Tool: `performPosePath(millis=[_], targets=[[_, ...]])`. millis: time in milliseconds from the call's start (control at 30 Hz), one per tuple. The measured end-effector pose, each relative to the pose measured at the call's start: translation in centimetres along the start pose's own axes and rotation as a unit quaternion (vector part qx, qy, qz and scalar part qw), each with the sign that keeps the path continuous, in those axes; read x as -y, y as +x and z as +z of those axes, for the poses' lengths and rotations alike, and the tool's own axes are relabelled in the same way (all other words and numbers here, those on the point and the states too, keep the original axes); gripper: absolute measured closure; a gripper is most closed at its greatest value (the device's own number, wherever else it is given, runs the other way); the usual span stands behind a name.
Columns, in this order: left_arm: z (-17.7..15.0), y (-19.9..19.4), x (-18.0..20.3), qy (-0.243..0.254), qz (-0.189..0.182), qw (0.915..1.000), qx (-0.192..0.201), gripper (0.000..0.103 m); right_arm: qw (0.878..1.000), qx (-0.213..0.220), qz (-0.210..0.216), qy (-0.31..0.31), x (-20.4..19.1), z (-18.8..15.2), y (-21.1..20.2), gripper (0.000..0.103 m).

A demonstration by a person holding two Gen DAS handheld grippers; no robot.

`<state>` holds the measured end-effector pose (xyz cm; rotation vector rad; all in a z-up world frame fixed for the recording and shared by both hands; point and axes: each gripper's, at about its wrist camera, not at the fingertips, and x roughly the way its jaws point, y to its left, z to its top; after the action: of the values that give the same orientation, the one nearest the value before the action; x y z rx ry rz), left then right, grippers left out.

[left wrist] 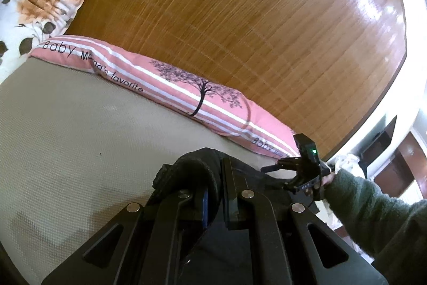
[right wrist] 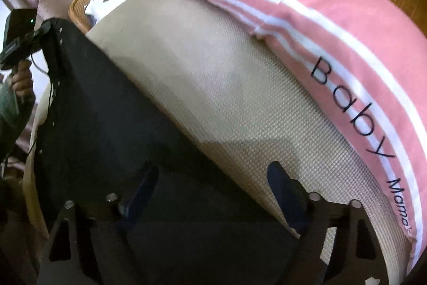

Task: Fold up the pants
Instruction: 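Lift the waistband with both grippers and fold one leg over the other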

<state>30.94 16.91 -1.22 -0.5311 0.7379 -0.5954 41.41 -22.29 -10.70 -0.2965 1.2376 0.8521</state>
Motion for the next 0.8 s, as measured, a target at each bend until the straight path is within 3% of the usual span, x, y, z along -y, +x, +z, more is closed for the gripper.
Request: performPosePath(millis=[100, 367, 533, 800], targets=[[0.0, 0.2, -0.2, -0.001, 0.005, 1.0000, -0.003, 0.095, 1.000, -0.008, 0.002, -0.004, 0.1, -0.6, 0.4, 0.049], [0.0, 0.1, -0.1, 0.005, 0.011, 0.9999, -0.005, 0.095, 1.000, -0.004, -0.017, -0.003, 0.0, -1.3, 0.3, 0.066], [0.0, 0.8, -0.3, 0.008, 0.034, 0.9994, -0.007, 0.095, 0.999, 0.010, -0.052, 0.013, -0.1, -1.7, -0.3, 0.088], [0.1, 1.3, 0.4, 0.048, 0.086, 0.9951, -0.008, 0.095, 0.991, 0.052, -0.120, 0.036, -3.4, -3.4, -3.9, 0.094]])
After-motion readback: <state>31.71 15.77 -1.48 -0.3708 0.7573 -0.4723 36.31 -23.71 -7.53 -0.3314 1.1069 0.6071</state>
